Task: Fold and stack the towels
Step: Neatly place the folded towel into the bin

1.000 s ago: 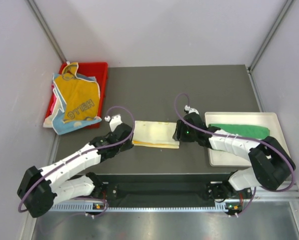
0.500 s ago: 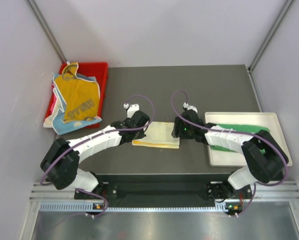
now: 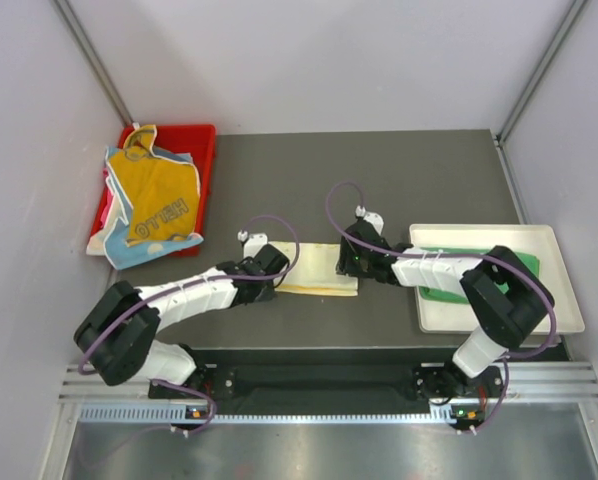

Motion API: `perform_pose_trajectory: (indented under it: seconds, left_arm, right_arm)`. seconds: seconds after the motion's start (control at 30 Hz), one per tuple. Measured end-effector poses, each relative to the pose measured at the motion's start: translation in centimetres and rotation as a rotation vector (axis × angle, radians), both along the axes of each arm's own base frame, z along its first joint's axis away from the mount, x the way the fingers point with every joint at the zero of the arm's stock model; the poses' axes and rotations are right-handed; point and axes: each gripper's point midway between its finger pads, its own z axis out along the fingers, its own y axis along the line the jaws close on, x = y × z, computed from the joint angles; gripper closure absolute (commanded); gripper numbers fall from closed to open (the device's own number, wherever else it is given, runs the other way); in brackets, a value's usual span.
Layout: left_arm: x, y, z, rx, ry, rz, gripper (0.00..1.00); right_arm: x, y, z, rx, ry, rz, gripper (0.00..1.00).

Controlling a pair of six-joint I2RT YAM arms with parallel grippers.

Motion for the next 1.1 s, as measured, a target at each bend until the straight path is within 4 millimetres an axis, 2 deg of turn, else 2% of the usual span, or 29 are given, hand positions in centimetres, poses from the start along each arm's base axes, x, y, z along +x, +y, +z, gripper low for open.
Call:
perform_pose_trajectory:
  seconds: [0.13, 0.23, 0.27, 0.47, 0.63, 0.83, 0.93, 1.1]
  left_arm:
    - [0.0, -0.2, 1.1, -0.031, -0.027, -0.003, 0.87]
    - [0.0, -0.6, 2.1, -0.070, -0.044, -0.016, 0.87]
    - [-0.1, -0.7, 2.4, -0.078, -0.046, -0.021, 0.87]
    - [0.3, -2.2, 4.9, -0.147, -0.061, -0.055, 0.87]
    - [1.2, -4.2, 7.7, -0.219, -0.089, -0.090, 0.86]
    - [2.1, -6.4, 10.4, -0.290, -0.112, -0.137, 0.86]
    - [2.7, -7.9, 10.8, -0.318, -0.099, -0.160, 0.87]
    - [3.2, -10.2, 10.2, -0.354, -0.045, -0.201, 0.88]
  right_arm:
    - [-0.3, 0.5, -0.1, -0.005, -0.002, -0.015, 0.61]
    - [-0.4, 0.3, -0.2, -0.011, 0.002, -0.031, 0.73]
    - [-0.4, 0.1, -0.3, -0.015, 0.006, -0.036, 0.82]
    - [-0.9, -0.6, -0.5, -0.050, 0.019, -0.057, 0.94]
    - [-1.7, -2.5, 0.2, -0.155, 0.036, -0.060, 0.96]
    - [-2.8, -5.7, 3.5, -0.276, 0.011, -0.059, 1.00]
    - [-3.4, -7.6, 5.0, -0.334, -0.006, -0.069, 1.00]
    - [-4.5, -10.7, 6.7, -0.425, -0.020, -0.086, 1.00]
